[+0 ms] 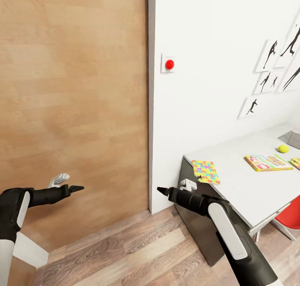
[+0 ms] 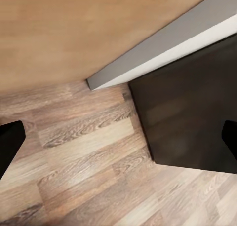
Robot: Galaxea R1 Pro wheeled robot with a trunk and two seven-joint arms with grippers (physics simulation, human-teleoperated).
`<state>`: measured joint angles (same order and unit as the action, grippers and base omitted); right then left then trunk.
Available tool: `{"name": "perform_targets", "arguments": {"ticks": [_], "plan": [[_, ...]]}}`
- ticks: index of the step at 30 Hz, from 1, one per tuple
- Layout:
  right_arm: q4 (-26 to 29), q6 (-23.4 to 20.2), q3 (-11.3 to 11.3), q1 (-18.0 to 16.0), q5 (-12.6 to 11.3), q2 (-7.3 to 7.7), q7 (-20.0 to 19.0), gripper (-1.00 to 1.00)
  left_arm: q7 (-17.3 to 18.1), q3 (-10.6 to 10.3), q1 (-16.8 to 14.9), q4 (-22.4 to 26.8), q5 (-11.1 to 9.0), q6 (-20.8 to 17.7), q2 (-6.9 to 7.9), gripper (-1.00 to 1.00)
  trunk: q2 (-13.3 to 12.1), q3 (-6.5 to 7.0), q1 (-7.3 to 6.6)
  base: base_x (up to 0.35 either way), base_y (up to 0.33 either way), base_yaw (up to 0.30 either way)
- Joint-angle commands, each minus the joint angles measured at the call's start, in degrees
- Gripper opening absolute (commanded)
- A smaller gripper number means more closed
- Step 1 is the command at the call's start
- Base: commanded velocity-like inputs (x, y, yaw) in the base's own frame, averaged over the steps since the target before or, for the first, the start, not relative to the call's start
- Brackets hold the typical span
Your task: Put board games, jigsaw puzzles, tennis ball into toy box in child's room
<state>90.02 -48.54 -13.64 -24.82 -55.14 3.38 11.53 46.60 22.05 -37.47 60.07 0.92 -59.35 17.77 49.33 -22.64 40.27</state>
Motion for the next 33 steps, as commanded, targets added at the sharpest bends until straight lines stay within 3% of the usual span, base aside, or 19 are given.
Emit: {"name": "perform_targets", "arguments": {"ticks": [1,33], "plan": [[0.07,-0.06,-0.07,-0.05,-0.59,0.05,0.6,1.0,0.24,0.1,-0.06,0.03,0.13,-0.41,-0.01,1.0,0.05,-0.07,0.01,-0.005,0.0,0.028],[-0.12,-0.06,-0.02,-0.05,-0.67,0.03,0.6,1.0,0.24,0.02,-0.06,0.04,0.13,-0.41,-0.19,1.0,0.05,-0.07,0.01,-0.021,0.0,0.002]]}}
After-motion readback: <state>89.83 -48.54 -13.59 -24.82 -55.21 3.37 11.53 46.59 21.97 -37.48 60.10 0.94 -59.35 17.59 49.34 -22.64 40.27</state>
